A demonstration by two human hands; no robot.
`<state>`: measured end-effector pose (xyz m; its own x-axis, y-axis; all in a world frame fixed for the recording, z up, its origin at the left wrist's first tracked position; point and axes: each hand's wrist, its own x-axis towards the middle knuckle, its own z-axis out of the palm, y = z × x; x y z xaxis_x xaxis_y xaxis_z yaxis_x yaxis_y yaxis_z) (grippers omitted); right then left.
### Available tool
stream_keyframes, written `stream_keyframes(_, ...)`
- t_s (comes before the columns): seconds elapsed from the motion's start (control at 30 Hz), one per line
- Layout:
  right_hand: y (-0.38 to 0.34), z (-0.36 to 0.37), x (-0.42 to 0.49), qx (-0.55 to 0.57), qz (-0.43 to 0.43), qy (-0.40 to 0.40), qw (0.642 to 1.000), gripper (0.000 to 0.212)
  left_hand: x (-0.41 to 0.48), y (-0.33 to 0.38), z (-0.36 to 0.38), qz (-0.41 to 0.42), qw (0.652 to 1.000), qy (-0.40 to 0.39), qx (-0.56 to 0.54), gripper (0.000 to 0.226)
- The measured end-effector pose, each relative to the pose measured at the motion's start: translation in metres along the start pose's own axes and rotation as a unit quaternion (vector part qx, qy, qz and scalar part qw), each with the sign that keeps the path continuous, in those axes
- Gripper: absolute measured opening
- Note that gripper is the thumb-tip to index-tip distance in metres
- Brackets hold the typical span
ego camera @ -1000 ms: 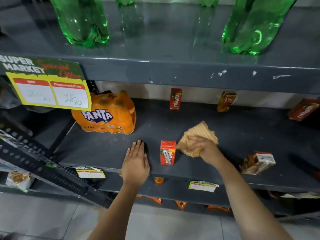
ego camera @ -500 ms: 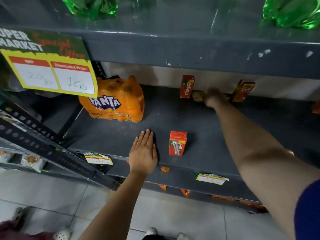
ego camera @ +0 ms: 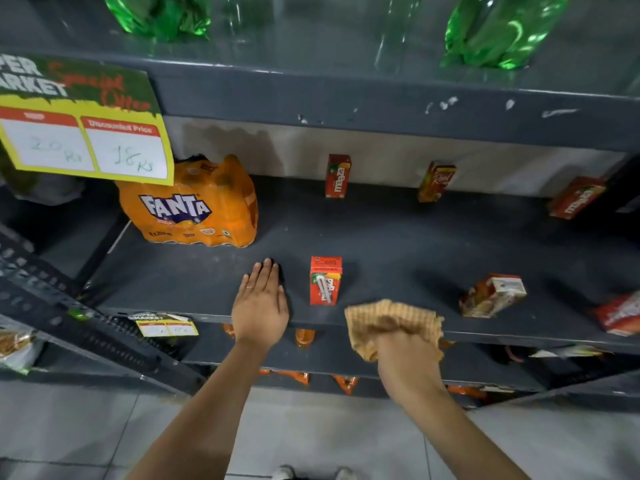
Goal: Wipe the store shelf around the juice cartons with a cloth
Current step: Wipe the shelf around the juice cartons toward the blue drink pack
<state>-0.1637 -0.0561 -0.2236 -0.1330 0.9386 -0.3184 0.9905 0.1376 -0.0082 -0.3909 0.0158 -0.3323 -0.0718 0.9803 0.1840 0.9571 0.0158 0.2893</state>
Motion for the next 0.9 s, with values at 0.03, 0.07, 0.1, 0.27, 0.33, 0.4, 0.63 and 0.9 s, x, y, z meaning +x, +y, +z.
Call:
stream_keyframes(0.03, 0.004, -0.007, -0.007, 0.010, -0.011, 0.004, 1.000, 0.033, 0.000, 0.000, 0.000, 0.001, 1.000, -0.001, 0.000, 0.066)
stream_keyframes(0.07, 0.011, -0.014, -0.004, 0.026, -0.010, 0.002, 1.000, 0.036, 0.001, -0.001, 0.000, -0.003, 1.000, -0.002, 0.001, 0.064)
stream_keyframes(0.1, 0.019, -0.023, 0.002, 0.049, 0.005, 0.002, 0.999, 0.038, 0.001, -0.001, 0.000, -0.004, 1.000, -0.004, 0.001, 0.062)
stream_keyframes(0.27, 0.050, -0.066, 0.077, 0.092, 0.108, 0.175, 0.974, 0.034, 0.000, -0.001, 0.000, -0.003, 1.000, -0.007, -0.002, 0.052)
stream_keyframes(0.33, 0.047, -0.067, 0.106, 0.086, 0.107, 0.177, 0.975, 0.037, -0.001, -0.001, -0.001, -0.003, 1.000, -0.006, -0.006, 0.051)
stream_keyframes(0.4, 0.037, -0.055, 0.121, 0.075, 0.092, 0.132, 0.984, 0.041, -0.001, -0.001, -0.002, -0.001, 1.000, -0.011, -0.002, 0.049)
stream_keyframes(0.63, 0.003, 0.001, 0.067, -0.054, 0.042, 0.080, 0.994, 0.037, 0.000, -0.001, -0.001, -0.003, 1.000, -0.007, -0.005, 0.050)
stream_keyframes(0.9, 0.024, -0.025, 0.006, 0.172, 0.087, 0.104, 0.976, 0.047, -0.001, -0.001, -0.001, 0.006, 1.000, 0.001, -0.018, 0.049)
